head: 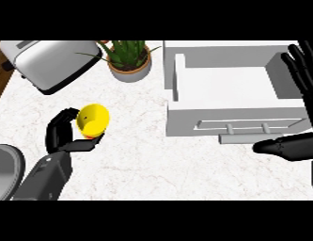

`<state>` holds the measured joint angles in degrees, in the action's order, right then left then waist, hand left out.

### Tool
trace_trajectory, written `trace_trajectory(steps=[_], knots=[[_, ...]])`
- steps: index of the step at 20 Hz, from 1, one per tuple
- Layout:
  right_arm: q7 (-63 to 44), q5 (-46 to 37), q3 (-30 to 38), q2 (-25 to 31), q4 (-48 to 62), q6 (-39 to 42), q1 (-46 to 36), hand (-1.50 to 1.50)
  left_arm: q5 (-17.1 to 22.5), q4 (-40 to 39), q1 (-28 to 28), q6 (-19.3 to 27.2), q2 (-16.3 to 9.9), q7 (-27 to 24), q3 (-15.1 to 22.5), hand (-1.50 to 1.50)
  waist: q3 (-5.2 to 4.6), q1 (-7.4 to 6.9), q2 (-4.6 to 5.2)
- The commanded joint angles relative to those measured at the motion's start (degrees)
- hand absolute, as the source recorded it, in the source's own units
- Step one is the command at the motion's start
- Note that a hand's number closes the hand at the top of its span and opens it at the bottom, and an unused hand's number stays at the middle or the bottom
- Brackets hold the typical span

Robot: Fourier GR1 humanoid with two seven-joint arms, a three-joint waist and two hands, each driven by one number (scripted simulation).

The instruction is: Pick up the cup, place it into the drawer and close the drawer

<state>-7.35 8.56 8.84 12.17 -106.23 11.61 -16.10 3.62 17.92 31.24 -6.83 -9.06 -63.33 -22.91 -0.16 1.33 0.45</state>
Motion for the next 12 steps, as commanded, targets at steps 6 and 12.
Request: trace_trajectory(steps=[6, 12], knots=[[-2.09, -0.47, 0.12, 0.51, -1.95, -0.69, 0.17, -1.5, -2.11, 9.79, 8.04, -0.67, 6.18, 3.87, 6.23, 1.5, 0.21, -1.37, -0.96], [0.93, 0.06, 2.45, 1.64, -0.61, 0.97, 3.68, -1.5, -1.38, 20.96, 14.78, 0.42, 7.6, 18.82, 9.71, 1.5, 0.27, -1.98, -1.15]])
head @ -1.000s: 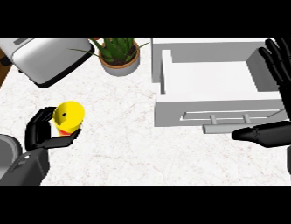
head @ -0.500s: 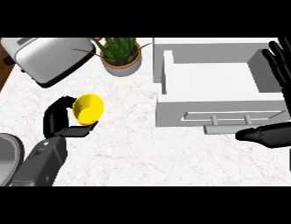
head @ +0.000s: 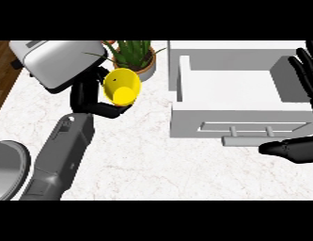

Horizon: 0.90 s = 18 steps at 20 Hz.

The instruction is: Pick up the cup, place it into the drawer and close the drawer

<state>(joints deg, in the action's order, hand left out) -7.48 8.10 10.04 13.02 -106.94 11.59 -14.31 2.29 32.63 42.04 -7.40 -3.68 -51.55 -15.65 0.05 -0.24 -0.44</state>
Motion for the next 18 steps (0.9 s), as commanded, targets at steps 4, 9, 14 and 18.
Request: trace_trajectory(steps=[4, 9, 14, 18], knots=[[1.69, -3.37, -1.76, -1.7, 1.71, -1.91, -0.68, -1.5, 4.59, 11.73, 5.25, 6.71, 3.56, 12.26, 10.39, 1.5, -0.01, 0.15, -0.03], [3.1, -2.58, -1.2, -1.63, 1.87, -0.94, 0.5, -1.5, 4.49, 15.5, 14.89, 12.95, 3.64, 25.39, 11.56, 1.5, -0.01, 0.55, 0.19], [1.29, 0.0, 0.64, 0.96, 0.82, 1.24, -0.02, -1.5, 6.06, 8.93, 25.81, 21.74, 3.67, 31.92, 15.22, 1.5, -0.01, 2.09, 0.54], [3.42, -1.64, -0.61, -0.25, 2.98, 0.65, -0.76, -1.5, 12.18, 3.4, 28.69, 26.69, 3.67, 36.06, 22.84, 1.5, 0.01, 3.0, 0.68]])
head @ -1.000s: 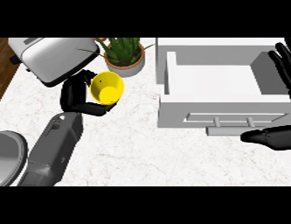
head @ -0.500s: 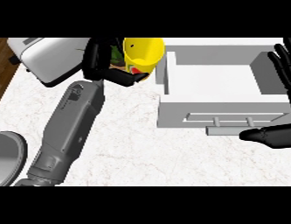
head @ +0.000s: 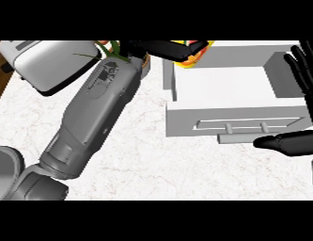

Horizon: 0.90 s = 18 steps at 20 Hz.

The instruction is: Pick up the cup, place it into the drawer and close the drawer

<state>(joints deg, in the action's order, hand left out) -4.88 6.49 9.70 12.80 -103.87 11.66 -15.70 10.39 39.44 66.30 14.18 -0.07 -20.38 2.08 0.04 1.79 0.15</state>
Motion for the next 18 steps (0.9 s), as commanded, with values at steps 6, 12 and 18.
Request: trace_trajectory(steps=[6, 12, 18], knots=[[-0.45, 1.79, -0.58, -0.27, 0.0, 0.88, -2.64, -1.5, 4.54, -16.43, 12.19, 8.69, 0.07, 7.02, 7.52, 1.5, 0.08, 3.55, 1.01], [-0.89, -0.23, -2.54, -0.58, 1.46, 0.19, -6.33, -1.5, 6.15, -22.48, 12.05, 2.15, 0.07, 9.66, 12.9, 1.5, 0.08, 5.51, 1.9], [0.46, 0.93, -3.18, -1.58, 3.38, 1.15, -7.37, -1.5, 7.83, -22.89, 9.37, 0.65, 0.07, 9.69, 18.68, 1.5, 0.1, 8.18, 2.37]])
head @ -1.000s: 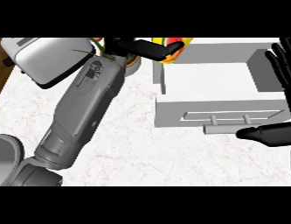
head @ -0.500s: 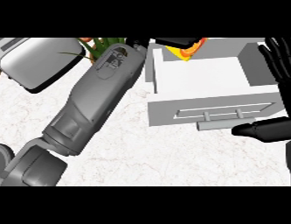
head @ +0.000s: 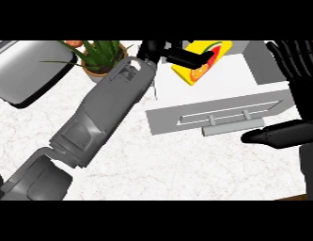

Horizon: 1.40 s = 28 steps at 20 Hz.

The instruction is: Pick up the cup, place it into the drawer and close the drawer

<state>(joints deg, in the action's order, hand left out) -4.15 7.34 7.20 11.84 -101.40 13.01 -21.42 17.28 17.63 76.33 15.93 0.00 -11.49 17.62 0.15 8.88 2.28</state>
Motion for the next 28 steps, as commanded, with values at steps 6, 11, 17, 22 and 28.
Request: trace_trajectory(steps=[6, 11, 17, 22, 28], knots=[[0.39, 3.65, -3.87, -1.68, 0.61, 4.47, -1.69, -1.5, 6.85, 2.06, -4.21, 0.32, 0.0, -4.1, 2.27, -1.5, -0.05, 3.83, 0.91], [0.13, 9.28, -8.47, -0.77, 0.24, 13.53, -1.81, 1.5, 12.62, 5.8, -4.11, -0.82, 0.0, -9.94, -0.23, -1.5, -0.11, 3.62, 0.79], [-5.72, 8.83, -14.84, 5.78, 0.95, 23.29, -0.57, 1.5, 17.89, 7.48, -4.2, 1.16, 0.0, -14.45, -1.08, -1.5, -0.18, 0.36, -0.55], [-8.32, 0.4, -16.75, 11.46, -1.27, 24.66, 3.01, -1.5, 18.76, 3.82, -2.12, 1.7, 0.0, -16.56, -3.44, -1.5, -0.15, -2.82, -0.98], [-1.8, -19.87, -21.64, 10.85, 0.18, 17.52, 6.26, -1.5, 20.93, 4.8, -4.94, 0.76, 0.0, -18.97, -3.45, -1.5, -0.09, -6.61, -1.6]])
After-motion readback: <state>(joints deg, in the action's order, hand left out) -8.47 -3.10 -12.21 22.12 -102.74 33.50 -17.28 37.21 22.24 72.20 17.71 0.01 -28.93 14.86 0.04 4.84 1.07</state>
